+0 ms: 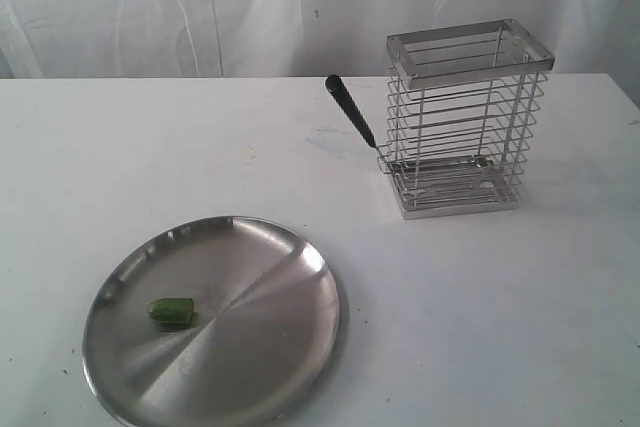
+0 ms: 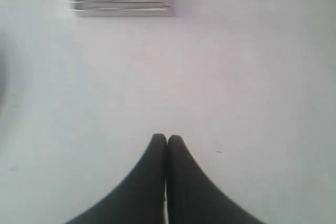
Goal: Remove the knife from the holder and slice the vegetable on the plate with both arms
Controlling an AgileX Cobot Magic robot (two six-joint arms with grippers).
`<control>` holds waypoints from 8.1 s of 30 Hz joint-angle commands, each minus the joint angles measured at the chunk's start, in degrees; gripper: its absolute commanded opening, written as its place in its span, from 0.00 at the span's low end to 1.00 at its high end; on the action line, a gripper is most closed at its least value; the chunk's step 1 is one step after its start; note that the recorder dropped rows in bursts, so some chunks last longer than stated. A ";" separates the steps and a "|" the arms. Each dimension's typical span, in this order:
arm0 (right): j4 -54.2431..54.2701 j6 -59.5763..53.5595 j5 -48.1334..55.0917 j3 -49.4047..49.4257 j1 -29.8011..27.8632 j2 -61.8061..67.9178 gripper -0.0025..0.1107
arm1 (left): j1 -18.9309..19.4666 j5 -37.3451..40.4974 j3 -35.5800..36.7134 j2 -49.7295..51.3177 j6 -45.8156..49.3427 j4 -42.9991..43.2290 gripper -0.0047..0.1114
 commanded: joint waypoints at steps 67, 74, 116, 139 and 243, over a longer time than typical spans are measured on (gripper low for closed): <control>-51.42 45.73 -14.56 -40.94 45.93 53.86 0.55 | -4.20 -0.14 0.20 -0.23 -0.05 -0.47 0.04; -52.17 46.28 -10.58 -47.95 43.32 58.89 0.56 | -4.70 -0.14 0.20 -0.23 -0.05 -0.47 0.04; -37.86 26.74 11.89 -65.16 41.52 66.83 0.56 | -4.70 -0.14 0.20 -0.23 -0.05 -0.47 0.04; -40.19 26.74 12.12 -65.48 41.52 66.34 0.02 | -4.70 -0.14 0.20 -0.23 -0.05 -0.47 0.04; 8.03 29.87 -88.05 25.50 52.41 30.78 0.02 | -4.70 -0.14 0.20 -0.23 -0.05 -0.47 0.04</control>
